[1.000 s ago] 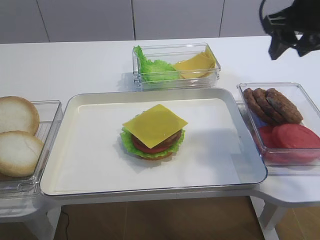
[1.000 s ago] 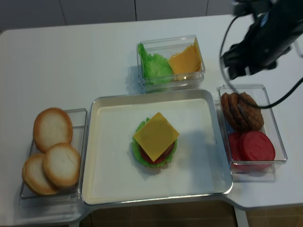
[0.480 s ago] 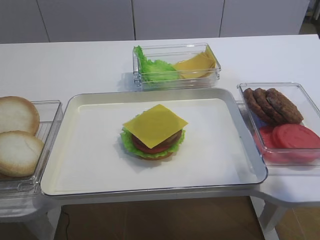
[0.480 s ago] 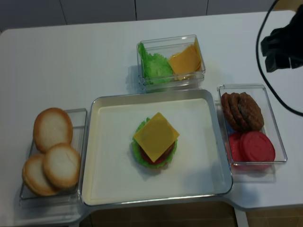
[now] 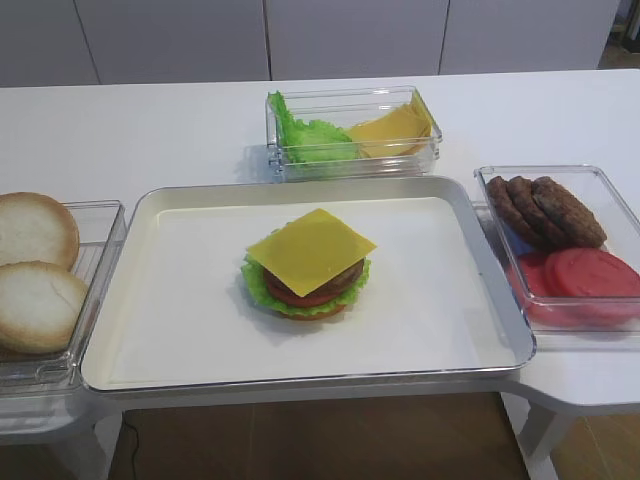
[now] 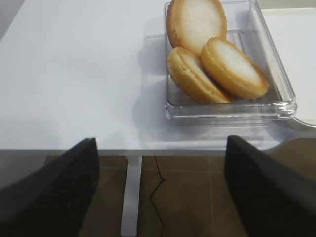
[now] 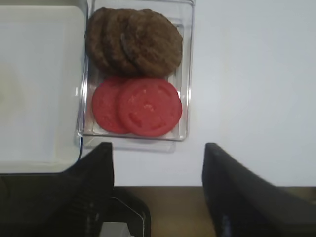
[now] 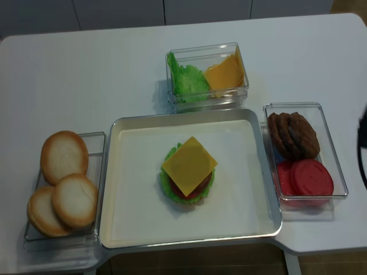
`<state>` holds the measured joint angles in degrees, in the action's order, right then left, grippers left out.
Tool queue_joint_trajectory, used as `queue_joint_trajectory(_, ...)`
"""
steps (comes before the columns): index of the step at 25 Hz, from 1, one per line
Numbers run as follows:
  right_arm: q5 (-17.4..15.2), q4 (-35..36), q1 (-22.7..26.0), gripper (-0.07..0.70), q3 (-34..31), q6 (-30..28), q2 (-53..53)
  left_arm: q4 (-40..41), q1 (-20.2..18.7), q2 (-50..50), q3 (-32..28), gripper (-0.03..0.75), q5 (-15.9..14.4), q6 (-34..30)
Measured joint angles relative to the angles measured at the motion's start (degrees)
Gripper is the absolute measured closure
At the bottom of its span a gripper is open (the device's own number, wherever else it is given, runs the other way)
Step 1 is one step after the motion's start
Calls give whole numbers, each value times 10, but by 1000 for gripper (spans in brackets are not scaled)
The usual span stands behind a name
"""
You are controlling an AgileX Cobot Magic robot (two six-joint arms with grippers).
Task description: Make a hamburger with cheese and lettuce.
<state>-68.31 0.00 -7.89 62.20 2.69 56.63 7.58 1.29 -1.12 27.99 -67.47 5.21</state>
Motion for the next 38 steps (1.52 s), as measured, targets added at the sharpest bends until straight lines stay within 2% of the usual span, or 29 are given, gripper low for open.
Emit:
queue_joint_trajectory(6,5,-3,0,202,-91,27,-134,0,0,0,0,135,0,0)
queue_joint_trajectory(13,4,-5,0,202,-182,31,-304,0,0,0,0,135,0,0)
queue_joint_trajectory(27,-17,-5,0,202,-273,29,-563,0,0,0,0,135,0,0)
queue_joint_trajectory(33,-20,0,0,202,-313,14,-577,1,0,0,0,135,0,0)
queue_joint_trajectory(38,3,-4,0,202,-338,8,-577,1,0,0,0,135,0,0)
